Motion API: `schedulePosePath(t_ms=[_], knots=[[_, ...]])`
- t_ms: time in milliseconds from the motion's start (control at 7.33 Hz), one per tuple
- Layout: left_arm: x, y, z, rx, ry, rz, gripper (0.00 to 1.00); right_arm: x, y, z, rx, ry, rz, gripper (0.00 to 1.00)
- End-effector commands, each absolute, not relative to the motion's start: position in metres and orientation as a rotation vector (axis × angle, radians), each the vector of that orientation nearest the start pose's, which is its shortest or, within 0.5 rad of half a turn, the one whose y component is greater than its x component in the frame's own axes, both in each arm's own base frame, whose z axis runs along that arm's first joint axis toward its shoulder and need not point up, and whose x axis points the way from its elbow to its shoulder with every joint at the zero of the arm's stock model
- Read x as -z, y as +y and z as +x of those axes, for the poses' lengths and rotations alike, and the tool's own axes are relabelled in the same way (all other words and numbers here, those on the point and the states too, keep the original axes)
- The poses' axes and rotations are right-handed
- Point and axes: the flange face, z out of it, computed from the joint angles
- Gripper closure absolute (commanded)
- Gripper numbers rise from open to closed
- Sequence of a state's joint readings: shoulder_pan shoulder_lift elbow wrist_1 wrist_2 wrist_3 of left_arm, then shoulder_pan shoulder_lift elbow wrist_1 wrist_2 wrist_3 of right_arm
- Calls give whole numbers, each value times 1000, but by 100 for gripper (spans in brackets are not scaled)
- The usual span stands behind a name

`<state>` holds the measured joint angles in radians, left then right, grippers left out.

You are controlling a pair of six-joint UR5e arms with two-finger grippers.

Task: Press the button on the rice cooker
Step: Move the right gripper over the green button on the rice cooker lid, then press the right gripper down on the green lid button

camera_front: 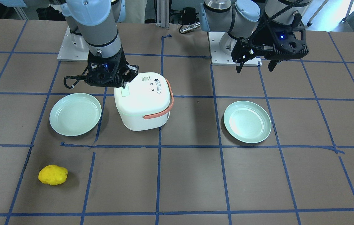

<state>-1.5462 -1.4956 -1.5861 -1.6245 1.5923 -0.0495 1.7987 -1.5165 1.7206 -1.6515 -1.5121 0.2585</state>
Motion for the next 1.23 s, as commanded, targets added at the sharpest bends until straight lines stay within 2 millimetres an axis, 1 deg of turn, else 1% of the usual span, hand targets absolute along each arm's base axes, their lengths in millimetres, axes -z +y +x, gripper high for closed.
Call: schedulePosePath(t_ms=[0, 136, 273, 409, 818, 1091], knots=[[-511, -463, -120, 10, 3118, -115, 0, -364, -431, 269, -196, 3120, -52, 100], [-511, -463, -120, 10, 3118, -115, 0, -367, -436, 271, -96, 3113, -58, 100], [-511, -463, -120, 10, 3118, -115, 0, -364, -434, 269, -100, 3126, -73, 100], [-511, -463, -120, 10, 3118, -115, 0, -368, -438, 262, -67, 3186, -152, 100], [-511, -463, -120, 10, 3118, -115, 0, -358, -432, 262, -98, 3195, -159, 100], [-511, -463, -120, 10, 3118, -115, 0, -357, -432, 263, -98, 3196, -167, 100]])
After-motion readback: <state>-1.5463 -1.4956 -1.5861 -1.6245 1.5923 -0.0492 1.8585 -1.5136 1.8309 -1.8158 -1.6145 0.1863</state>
